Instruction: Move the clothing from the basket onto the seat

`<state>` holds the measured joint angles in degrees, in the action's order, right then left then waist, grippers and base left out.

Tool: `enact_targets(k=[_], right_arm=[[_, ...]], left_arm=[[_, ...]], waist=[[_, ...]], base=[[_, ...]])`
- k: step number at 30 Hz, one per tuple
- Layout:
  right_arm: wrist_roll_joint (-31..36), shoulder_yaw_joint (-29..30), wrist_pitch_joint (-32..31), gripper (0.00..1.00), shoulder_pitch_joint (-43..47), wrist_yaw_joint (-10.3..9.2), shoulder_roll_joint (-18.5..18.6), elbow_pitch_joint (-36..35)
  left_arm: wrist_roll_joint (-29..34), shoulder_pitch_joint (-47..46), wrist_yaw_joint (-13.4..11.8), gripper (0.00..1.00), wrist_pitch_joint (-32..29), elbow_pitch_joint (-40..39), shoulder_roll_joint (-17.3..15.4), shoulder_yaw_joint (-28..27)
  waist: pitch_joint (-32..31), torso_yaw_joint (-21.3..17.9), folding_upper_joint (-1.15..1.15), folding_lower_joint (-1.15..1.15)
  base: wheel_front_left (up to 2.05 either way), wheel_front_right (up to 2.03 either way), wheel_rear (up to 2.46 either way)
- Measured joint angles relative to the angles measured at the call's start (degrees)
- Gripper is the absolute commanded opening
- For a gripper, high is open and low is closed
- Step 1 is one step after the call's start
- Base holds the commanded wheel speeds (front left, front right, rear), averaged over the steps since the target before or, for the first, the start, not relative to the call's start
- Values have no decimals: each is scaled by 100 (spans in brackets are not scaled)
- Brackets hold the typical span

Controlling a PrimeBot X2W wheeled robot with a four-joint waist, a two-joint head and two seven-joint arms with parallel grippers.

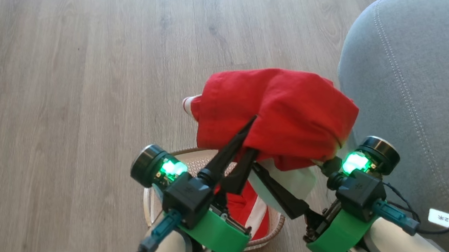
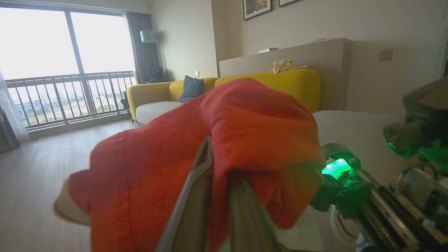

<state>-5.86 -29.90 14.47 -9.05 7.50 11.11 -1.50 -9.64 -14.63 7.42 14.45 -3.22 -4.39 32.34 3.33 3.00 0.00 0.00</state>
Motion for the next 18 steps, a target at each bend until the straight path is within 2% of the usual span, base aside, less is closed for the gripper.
enact_targets(k=[5,6,7,8,18], right_arm=[[-1,-11,0,100,1,0,-41,19],[-1,-4,0,49,1,0,-58,25],[-1,-2,0,11,2,0,-71,29],[-1,7,0,0,3,0,-90,33],[-26,227,0,0,30,0,-192,-2]], left_arm=[[-1,-1,0,0,0,22,-15,118],[-1,-1,0,0,0,32,-16,119],[-1,-1,0,0,0,37,-16,121],[-1,-1,0,0,0,41,-16,122],[-1,7,0,0,0,70,-14,92]], waist=[[-62,0,0,0],[-75,-1,0,0],[-87,-1,0,0],[-99,-2,0,0],[-154,-24,0,0]], base=[[0,0,0],[0,0,0],[0,0,0],[0,0,0],[0,0,0]])
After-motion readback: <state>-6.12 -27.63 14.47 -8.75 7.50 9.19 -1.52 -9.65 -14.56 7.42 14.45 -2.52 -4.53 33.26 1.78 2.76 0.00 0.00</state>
